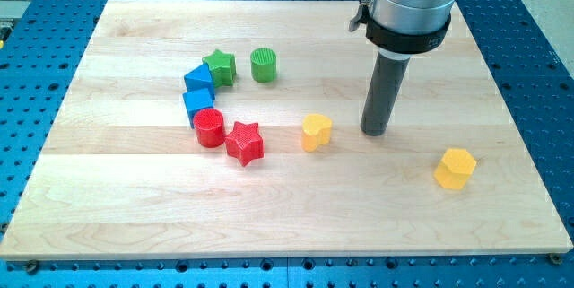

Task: Place the heart to the right of the red star

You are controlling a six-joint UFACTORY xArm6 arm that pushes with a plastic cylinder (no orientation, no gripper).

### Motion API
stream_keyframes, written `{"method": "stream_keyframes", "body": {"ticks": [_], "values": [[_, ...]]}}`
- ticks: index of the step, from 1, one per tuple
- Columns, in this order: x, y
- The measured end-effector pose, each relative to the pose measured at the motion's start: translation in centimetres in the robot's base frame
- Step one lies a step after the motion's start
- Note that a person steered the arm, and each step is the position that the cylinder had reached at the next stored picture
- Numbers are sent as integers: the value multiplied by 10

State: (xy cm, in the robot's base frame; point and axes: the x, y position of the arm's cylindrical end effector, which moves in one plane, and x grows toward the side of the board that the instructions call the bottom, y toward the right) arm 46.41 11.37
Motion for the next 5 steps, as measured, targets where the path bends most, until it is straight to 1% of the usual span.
{"method": "stream_keyframes", "body": {"ticks": [1, 2, 5], "values": [[0, -37], [0, -41], [0, -79]]}}
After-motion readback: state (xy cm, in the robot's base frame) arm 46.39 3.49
